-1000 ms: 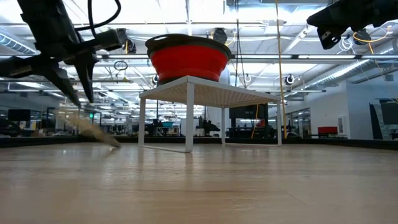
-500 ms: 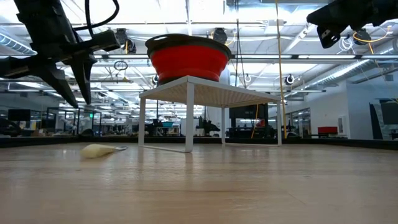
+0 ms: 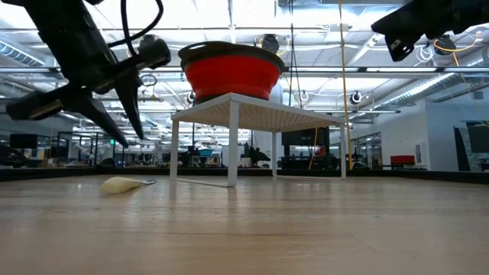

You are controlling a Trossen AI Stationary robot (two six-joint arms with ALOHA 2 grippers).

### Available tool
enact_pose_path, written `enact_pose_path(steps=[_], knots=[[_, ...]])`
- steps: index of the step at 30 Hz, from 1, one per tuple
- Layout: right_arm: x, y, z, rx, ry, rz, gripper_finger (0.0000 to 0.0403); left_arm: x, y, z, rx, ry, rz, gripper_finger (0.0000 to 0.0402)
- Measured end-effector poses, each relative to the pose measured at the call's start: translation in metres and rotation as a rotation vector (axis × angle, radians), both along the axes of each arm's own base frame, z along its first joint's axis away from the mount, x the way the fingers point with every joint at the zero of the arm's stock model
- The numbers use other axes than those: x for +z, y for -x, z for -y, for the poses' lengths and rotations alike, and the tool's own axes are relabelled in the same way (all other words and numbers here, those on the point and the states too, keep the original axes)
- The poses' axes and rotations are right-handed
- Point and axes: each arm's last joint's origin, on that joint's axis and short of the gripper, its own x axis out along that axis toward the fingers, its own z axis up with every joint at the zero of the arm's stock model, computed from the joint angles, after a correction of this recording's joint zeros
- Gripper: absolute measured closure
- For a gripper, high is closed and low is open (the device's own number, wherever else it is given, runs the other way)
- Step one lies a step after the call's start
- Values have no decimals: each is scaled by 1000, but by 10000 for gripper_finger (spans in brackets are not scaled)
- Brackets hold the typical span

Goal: Pick & Place Fruit
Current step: Put the yellow table knife on the shelf

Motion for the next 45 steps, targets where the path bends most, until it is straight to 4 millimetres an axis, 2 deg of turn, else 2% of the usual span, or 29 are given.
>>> enact_pose_path(steps=[8, 14, 31, 36, 45], knots=[[-3, -4, 0, 0, 3, -28, 403, -17, -20, 8, 16, 5, -65, 312], [-3, -5, -1, 0, 4, -31, 403, -31, -27, 10, 11, 34, -216, 312], [-4, -4, 0, 6, 34, -39, 403, -35, -35, 2, -25, 59, -265, 312], [-5, -4, 0, 6, 35, -46, 403, -30, -33, 7, -10, 114, -267, 312], [-6, -4, 0, 6, 36, -55, 403, 13, -40, 18, 59, 115, -295, 312]])
